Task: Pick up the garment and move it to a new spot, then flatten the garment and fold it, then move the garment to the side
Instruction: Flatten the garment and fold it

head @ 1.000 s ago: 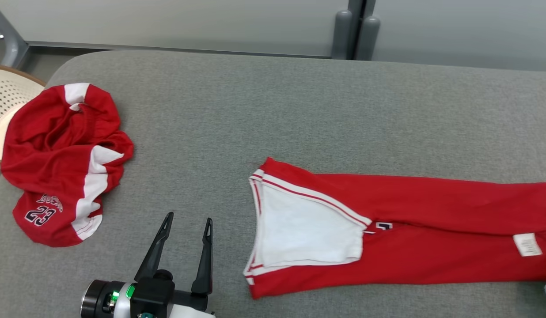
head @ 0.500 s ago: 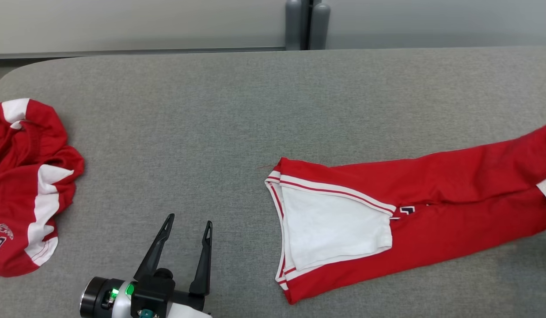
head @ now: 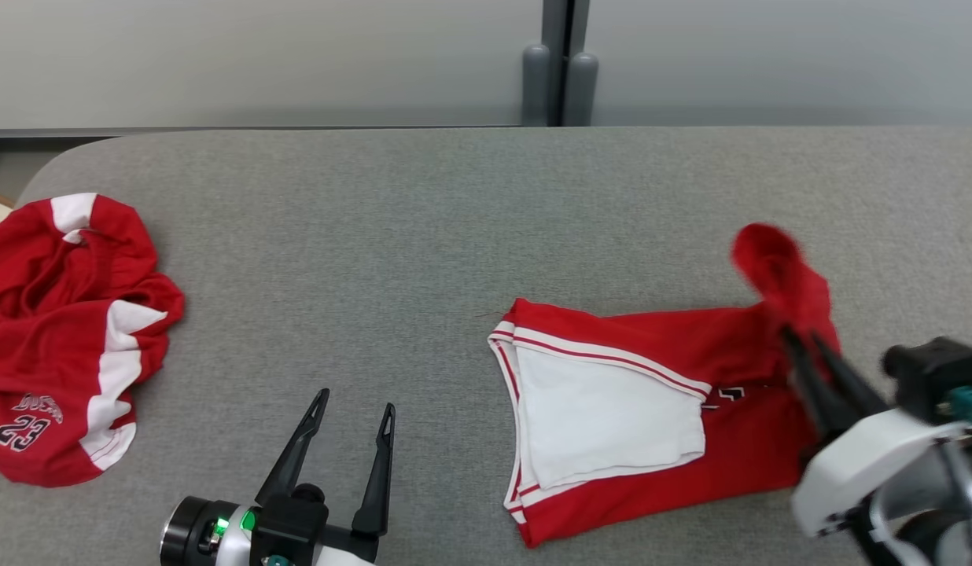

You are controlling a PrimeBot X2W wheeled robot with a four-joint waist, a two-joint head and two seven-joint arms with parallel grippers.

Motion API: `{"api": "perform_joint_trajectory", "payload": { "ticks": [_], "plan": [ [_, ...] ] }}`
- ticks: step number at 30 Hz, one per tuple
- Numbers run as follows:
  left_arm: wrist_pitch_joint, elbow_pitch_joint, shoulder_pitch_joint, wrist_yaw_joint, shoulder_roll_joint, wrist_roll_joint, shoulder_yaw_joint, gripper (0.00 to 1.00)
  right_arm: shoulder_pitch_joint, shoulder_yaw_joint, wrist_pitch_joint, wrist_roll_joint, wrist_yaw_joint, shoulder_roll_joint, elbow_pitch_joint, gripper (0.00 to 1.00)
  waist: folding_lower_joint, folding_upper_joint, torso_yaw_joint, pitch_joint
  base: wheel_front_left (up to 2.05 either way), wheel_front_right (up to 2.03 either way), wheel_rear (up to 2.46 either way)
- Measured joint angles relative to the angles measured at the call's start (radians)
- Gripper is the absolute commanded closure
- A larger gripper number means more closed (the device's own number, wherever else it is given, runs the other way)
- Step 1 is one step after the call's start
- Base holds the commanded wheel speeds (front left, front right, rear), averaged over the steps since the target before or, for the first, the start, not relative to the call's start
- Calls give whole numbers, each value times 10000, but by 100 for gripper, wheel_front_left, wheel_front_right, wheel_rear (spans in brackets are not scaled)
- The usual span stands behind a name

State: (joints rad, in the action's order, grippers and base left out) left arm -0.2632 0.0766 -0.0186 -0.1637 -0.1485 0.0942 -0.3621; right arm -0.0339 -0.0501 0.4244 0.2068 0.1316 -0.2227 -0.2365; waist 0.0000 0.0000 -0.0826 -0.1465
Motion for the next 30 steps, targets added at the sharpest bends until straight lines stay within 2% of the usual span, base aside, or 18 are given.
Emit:
{"api": "perform_joint_trajectory", "payload": {
  "ticks": [5, 10, 16, 22, 23, 24, 25, 30],
  "plan": [
    [0, 59, -145, 113, 88, -81, -25, 0, 35, -1235, 33, -211, 0, 784, 529, 100, 0, 0, -403, 141, 0, 0, 0],
    [0, 125, -145, 144, 148, -328, -107, 0, -233, -1755, -468, -468, -6, 1404, 1741, 100, 0, 0, -892, 186, 0, 0, 0],
    [0, 242, -92, 268, 339, -362, -222, 0, -715, -2142, -1081, -813, -8, 1685, 3129, 100, 0, 0, -1412, 46, 0, 0, 0],
    [0, 380, -1, 307, 395, -422, -213, 0, -930, -2700, -1187, -407, -8, 1724, 3638, 100, 0, 0, -1769, -95, 0, 0, 0],
    [0, 401, 17, 309, 405, -428, -211, 0, -929, -2761, -1162, -291, -8, 1726, 3710, 80, -1, 0, -1796, -106, 0, 0, 0],
    [0, 428, 26, 309, 416, -437, -211, 0, -926, -2771, -1162, -234, -8, 1726, 3754, 55, 0, 0, -1814, -109, 0, 0, 0],
    [-2, 456, 27, 307, 428, -449, -209, 0, -926, -2719, -1181, -190, -8, 1730, 3747, 0, 0, 0, -1821, -100, 0, 0, 0],
    [0, 556, -5, 303, 466, -445, -88, 0, -842, -2121, -1639, -242, -8, 1730, 2961, 0, 0, 1, -1685, 113, 0, 0, 0]
  ]
}}
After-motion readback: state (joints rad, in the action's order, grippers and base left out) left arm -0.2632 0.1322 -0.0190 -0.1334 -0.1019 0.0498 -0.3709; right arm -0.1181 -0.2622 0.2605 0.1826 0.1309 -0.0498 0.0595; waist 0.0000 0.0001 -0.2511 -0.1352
